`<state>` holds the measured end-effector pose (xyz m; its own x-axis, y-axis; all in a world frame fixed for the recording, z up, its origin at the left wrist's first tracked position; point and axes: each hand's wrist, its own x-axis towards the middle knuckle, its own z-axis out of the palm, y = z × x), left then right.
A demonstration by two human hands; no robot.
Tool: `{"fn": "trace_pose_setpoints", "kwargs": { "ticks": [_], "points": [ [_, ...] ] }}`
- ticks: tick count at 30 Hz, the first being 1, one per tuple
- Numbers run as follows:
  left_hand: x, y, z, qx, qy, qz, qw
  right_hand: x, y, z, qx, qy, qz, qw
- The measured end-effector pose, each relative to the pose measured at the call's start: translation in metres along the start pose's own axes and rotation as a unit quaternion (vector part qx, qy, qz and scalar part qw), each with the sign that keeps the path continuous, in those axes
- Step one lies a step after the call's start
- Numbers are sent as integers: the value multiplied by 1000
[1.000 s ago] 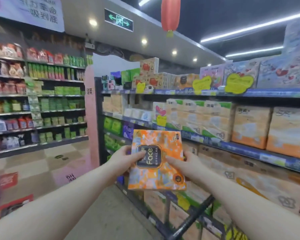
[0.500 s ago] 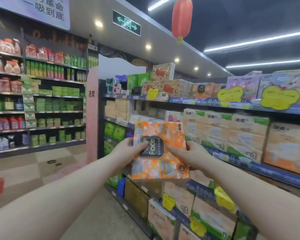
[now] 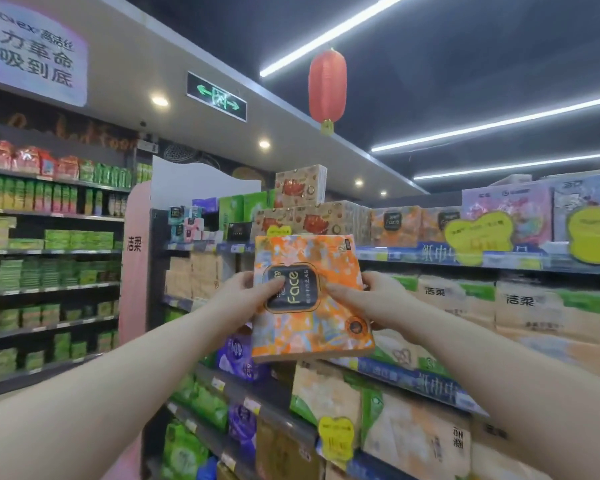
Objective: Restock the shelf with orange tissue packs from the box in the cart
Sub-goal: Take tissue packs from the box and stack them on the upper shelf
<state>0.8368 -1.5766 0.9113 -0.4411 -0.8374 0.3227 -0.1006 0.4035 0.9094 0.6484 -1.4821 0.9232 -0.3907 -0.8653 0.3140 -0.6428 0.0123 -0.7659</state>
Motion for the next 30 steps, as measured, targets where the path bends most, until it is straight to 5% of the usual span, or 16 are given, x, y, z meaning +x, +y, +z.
{"fn": "trace_pose_setpoints", "kwargs": {
  "ticks": [16, 30],
  "points": [
    [234, -12, 67, -33, -117, 111, 986, 162, 46, -47, -74, 161, 36, 984],
    [397, 23, 155, -134, -267, 188, 936, 266, 45, -118, -179, 310, 71, 931]
  ]
}}
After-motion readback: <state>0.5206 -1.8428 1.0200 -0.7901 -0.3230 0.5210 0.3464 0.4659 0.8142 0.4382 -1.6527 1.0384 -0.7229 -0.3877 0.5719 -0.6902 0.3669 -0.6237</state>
